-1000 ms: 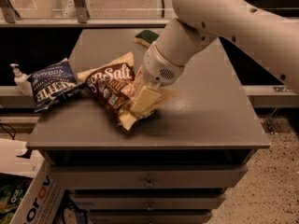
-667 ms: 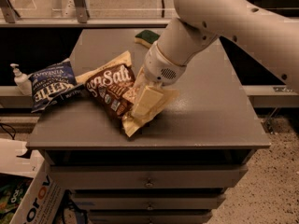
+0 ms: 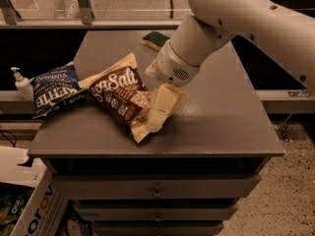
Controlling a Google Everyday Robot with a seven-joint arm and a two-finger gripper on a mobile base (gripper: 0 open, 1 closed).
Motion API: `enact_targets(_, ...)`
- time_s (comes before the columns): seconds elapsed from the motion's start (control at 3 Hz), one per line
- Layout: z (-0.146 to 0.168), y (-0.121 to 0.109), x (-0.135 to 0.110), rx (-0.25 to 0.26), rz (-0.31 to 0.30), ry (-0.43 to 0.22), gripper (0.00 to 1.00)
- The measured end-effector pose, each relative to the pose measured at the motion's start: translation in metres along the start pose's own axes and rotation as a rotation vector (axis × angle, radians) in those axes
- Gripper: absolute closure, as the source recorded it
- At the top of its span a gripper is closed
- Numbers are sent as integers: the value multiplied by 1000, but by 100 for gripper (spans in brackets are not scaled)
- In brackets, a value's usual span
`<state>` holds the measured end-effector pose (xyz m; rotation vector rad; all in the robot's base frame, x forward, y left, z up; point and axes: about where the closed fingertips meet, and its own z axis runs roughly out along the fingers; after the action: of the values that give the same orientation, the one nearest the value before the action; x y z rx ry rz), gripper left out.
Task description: Move brown chip bag near blue chip bag
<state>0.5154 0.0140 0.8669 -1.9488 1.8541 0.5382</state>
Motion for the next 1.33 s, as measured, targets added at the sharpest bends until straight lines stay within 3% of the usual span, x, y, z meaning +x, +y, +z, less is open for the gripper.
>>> enact_targets(0.33, -24, -14, 12, 38, 33, -7, 0)
enact_targets(0.67, -60, -29, 35, 93, 60, -27, 0)
enact_targets(1.33, -130, -44, 89, 152, 80, -91, 0)
